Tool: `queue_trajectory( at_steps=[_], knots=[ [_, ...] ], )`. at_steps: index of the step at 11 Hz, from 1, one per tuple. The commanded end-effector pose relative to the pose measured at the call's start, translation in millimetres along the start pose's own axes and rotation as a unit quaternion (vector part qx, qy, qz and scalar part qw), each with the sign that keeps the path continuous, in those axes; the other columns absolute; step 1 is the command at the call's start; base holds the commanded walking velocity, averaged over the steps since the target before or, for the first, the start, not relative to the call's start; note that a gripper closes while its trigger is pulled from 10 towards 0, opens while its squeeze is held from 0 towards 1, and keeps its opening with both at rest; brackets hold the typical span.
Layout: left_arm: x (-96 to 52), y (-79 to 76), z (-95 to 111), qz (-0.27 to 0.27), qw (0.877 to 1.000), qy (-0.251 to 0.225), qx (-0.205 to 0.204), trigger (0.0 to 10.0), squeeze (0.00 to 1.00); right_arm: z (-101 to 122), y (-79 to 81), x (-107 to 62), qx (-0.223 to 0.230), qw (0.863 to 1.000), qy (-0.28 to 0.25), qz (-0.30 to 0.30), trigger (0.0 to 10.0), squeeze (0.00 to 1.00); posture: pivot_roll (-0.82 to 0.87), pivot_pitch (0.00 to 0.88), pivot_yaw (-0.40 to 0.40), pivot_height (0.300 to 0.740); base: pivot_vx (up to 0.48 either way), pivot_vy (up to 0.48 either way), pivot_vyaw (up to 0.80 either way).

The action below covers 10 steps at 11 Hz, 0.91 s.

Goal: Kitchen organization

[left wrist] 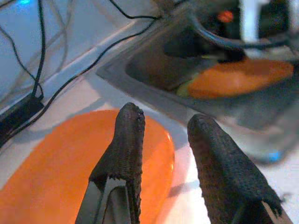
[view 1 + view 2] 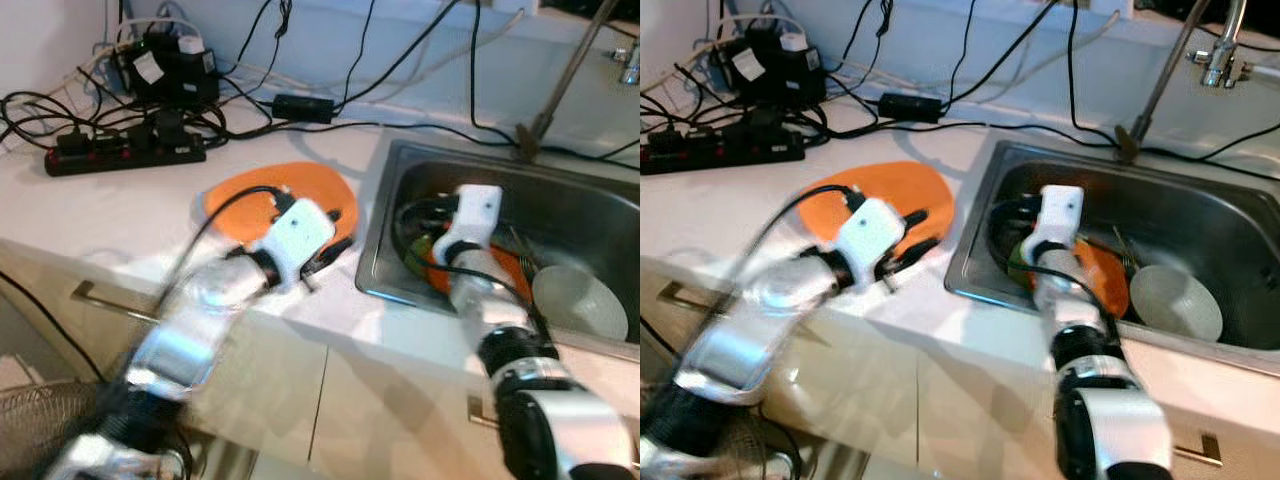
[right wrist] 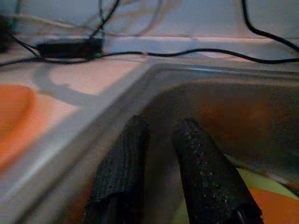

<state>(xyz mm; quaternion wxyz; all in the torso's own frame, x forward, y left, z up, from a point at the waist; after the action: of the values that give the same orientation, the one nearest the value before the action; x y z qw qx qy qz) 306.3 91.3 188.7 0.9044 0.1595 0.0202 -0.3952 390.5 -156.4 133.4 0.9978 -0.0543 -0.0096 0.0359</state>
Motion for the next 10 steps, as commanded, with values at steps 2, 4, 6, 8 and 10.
queue_trajectory(
  at_steps=[2,4,6,8,10],
  knots=[
    [-10.9,-3.3,5.0,-0.020,0.999,-0.012,0.030,10.0,0.00,10.1,0.4,3.2,0.010,1.000,-0.018,0.003,10.0,0.00,0.27,0.018,-0.057,0.740,0.000,0.000,0.00],
    [-38.2,-2.0,-3.8,-0.050,0.997,0.035,0.046,10.0,1.00,7.4,6.6,2.6,0.018,1.000,-0.012,0.012,10.0,0.00,0.28,0.016,-0.059,0.740,0.000,0.000,0.00],
    [-37.6,-1.4,-10.4,-0.052,0.994,0.064,0.074,10.0,0.00,7.3,10.6,2.6,0.018,1.000,-0.012,0.018,10.0,0.00,0.28,0.006,-0.056,0.740,0.000,0.000,0.00],
    [-34.1,5.3,-16.6,-0.039,0.985,0.102,0.134,10.0,0.00,7.5,12.3,2.5,0.017,1.000,-0.013,0.020,10.0,0.00,0.27,0.000,-0.051,0.740,0.000,0.000,0.00],
    [-28.7,17.2,-25.7,-0.004,0.966,0.150,0.211,10.0,0.00,7.9,13.6,2.3,0.017,1.000,-0.016,0.020,10.0,0.00,0.27,0.000,-0.042,0.740,0.000,0.000,0.00]
  ],
)
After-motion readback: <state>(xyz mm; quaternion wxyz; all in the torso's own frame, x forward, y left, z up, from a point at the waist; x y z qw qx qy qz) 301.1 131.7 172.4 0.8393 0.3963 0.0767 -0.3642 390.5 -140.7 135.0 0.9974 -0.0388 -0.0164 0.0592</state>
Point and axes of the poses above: a point about 5 cm out from each wrist's last joint towards the gripper, its own x axis pointing out of the wrist towards the gripper, its own z axis along the axis of the wrist's last joint, y = z × x, the point moved 1 cm from there along x, pointing out of the wrist towards the gripper, and after that the axes turned 13 degrees about -x, right-handed, at the moved point
